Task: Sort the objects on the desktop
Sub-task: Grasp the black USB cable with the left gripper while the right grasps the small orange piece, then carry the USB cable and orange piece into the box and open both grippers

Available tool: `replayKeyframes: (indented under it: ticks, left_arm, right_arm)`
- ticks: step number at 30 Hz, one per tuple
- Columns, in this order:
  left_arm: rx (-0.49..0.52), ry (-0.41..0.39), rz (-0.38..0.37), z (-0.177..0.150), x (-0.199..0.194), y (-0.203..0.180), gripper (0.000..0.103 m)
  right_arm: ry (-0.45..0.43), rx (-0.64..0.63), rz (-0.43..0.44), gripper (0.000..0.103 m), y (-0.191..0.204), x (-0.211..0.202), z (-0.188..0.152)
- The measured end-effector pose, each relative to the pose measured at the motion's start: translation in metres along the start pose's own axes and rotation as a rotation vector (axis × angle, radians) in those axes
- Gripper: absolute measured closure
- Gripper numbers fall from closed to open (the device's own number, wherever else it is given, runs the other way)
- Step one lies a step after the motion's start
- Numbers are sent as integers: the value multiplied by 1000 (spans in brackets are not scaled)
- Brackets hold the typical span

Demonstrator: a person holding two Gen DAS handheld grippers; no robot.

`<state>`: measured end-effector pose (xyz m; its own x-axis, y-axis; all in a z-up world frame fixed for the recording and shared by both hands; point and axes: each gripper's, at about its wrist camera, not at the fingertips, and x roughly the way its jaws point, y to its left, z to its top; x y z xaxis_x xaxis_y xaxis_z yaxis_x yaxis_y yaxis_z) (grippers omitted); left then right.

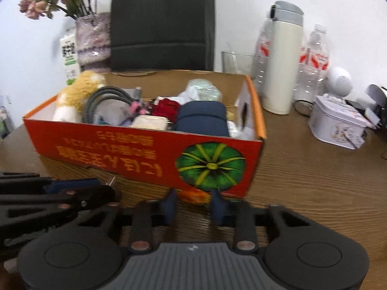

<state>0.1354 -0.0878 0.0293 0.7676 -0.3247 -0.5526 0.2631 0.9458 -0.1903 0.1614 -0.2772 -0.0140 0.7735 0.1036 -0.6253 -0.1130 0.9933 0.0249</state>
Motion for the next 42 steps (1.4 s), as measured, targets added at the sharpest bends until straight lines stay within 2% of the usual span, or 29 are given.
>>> replayKeyframes:
  ticks: [4,6,10,11,21,28,31,35,38,42]
  left_arm:
    - [-17,-66,5,-2,-38,-1,88]
    - [-36,-101,7,-4,-60,1,88]
    - [-72,-174,5,-5,-107,3,90]
    - [-70,-190,10,-4,-118,3,94]
    - [-23,-353,-2,-4,-205,-15,95]
    - [-11,-414,-30,15,-247,-21,95]
    - [9,-459,-32,35,-257,-21,95]
    - [52,-493,-37,80,-253,-24,95]
    - [82,-480,4,120,-227,-28,95]
    - [80,-383,42,167,-167,-24,95]
  right_arm:
    - [-7,8,5,85,3,-7,-3]
    - [-19,20,22,86,5,-20,-4]
    - [-90,14,32,86,15,-62,-12]
    - [-107,18,37,86,18,-74,-16]
    - [-201,61,41,86,36,-174,-56]
    - [-311,46,41,86,41,-245,-50]
    - [-343,34,48,86,39,-265,-39]
    - [-379,8,26,86,31,-270,-14]
    - [-401,26,39,86,15,-257,18]
    - [-374,43,48,86,-8,-212,72]
